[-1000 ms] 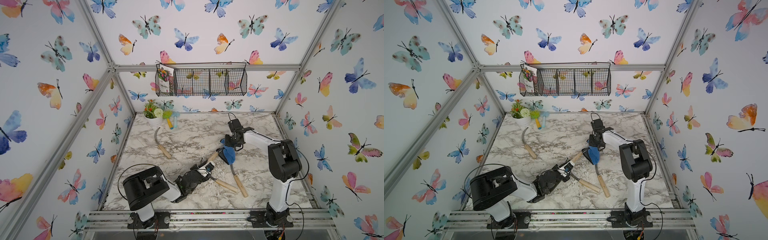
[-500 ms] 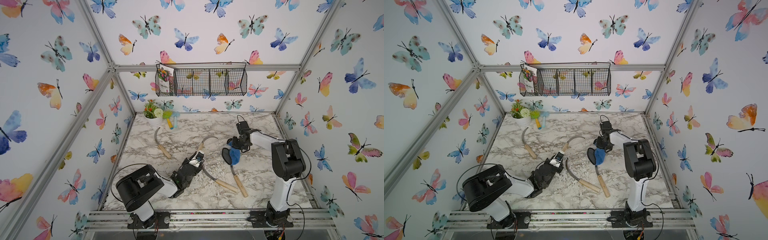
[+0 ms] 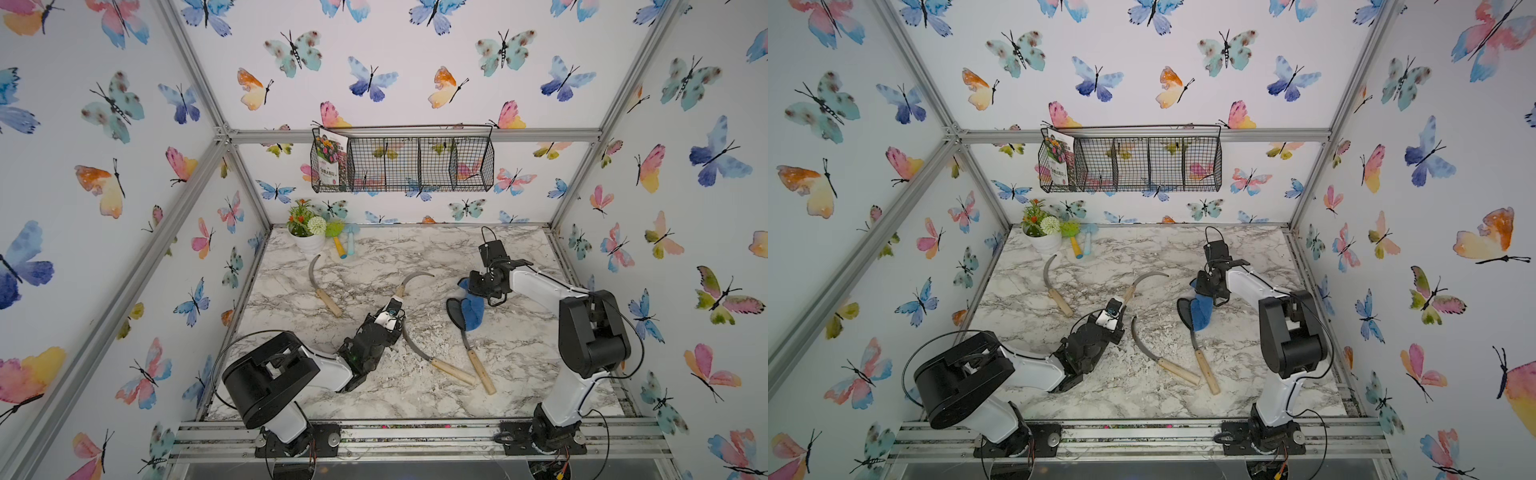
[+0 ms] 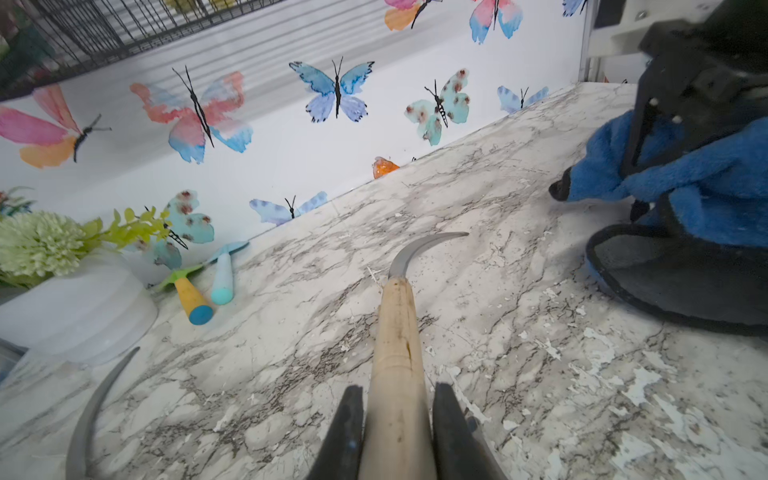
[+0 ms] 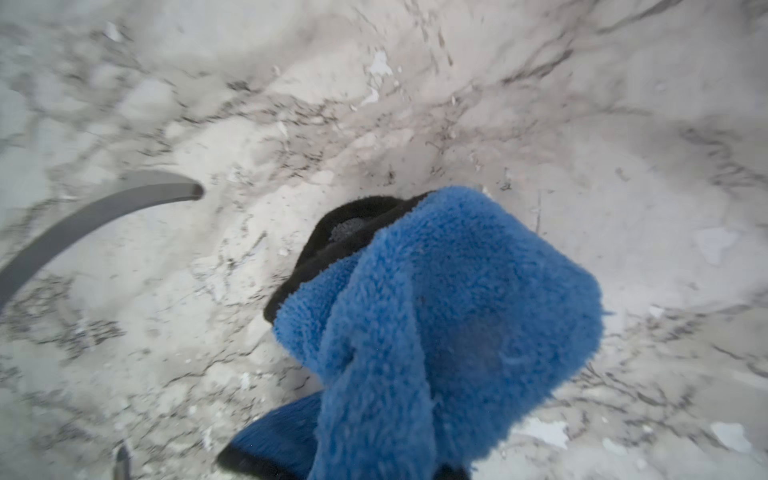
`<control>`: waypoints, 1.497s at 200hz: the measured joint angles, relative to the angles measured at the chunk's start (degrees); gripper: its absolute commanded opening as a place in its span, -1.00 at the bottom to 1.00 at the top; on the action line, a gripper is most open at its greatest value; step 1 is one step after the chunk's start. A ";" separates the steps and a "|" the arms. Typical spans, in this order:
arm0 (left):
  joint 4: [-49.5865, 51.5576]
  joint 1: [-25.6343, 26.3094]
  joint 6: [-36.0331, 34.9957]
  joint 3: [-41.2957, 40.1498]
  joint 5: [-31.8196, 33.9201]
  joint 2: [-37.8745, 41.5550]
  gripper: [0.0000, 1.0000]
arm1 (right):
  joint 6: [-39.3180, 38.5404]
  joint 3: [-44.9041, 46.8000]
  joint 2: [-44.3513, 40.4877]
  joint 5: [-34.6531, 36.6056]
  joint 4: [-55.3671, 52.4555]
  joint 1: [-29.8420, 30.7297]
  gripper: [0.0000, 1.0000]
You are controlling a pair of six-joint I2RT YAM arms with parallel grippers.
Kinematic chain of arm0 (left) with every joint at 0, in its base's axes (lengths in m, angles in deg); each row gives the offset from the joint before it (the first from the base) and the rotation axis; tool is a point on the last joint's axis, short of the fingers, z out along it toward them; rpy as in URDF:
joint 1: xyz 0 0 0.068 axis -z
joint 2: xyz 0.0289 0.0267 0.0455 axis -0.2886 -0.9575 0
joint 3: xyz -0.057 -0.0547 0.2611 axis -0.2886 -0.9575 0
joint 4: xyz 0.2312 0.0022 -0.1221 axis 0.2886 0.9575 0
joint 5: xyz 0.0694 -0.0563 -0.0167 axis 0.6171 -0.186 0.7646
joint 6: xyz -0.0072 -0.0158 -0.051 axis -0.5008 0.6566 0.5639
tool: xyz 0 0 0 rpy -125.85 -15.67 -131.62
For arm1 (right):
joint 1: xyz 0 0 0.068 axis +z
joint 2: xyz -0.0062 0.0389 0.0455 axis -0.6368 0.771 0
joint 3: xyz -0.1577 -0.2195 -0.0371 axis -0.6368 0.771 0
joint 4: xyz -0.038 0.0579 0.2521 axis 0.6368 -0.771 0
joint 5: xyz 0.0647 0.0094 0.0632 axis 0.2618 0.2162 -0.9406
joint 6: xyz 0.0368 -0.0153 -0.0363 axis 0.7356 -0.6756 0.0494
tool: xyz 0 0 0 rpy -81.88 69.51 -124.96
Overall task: Wipe small sickles with rags
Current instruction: Adjust the small sickle.
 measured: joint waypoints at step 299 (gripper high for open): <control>12.94 -7.26 31.23 -7.17 -22.29 25.07 -1.00 | 9.40 21.20 -4.76 -7.15 44.92 28.68 -0.96</control>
